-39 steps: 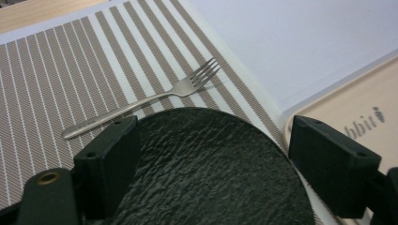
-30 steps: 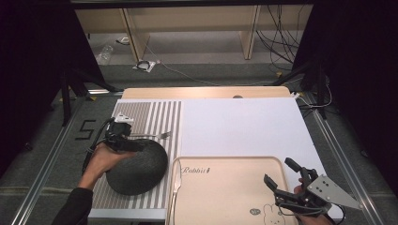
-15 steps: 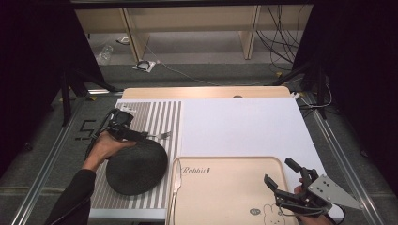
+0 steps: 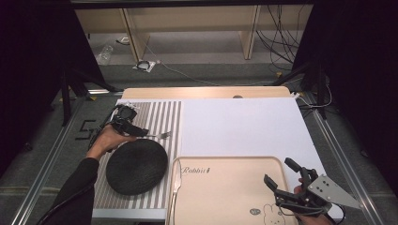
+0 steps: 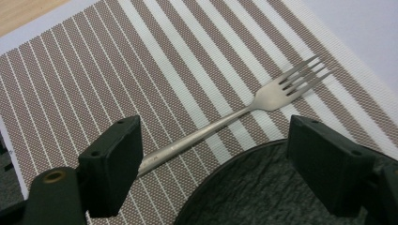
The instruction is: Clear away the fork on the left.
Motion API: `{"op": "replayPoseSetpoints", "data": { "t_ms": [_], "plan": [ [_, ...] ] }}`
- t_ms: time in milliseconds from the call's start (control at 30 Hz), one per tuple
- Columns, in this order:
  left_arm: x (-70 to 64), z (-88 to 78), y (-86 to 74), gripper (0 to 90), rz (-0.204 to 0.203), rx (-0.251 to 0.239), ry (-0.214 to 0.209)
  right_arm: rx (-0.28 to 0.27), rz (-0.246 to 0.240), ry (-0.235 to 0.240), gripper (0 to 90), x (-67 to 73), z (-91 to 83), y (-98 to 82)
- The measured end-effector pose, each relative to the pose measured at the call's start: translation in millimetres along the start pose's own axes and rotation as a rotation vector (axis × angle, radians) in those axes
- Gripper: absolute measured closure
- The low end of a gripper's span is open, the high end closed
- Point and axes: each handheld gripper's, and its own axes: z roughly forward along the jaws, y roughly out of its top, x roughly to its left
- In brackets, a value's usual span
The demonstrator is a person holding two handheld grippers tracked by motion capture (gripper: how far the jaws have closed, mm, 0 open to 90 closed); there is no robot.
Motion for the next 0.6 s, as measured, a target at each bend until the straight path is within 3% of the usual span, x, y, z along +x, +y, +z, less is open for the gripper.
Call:
{"op": "replayPoseSetpoints", "data": {
  "t_ms": [600],
  "plan": [
    [10.8, 30.1, 7.3, 20.4, 0.033, 0.083, -0.021, 0.0, -0.001, 0.0, 16.6, 0.4, 0.4, -0.3]
  ]
}}
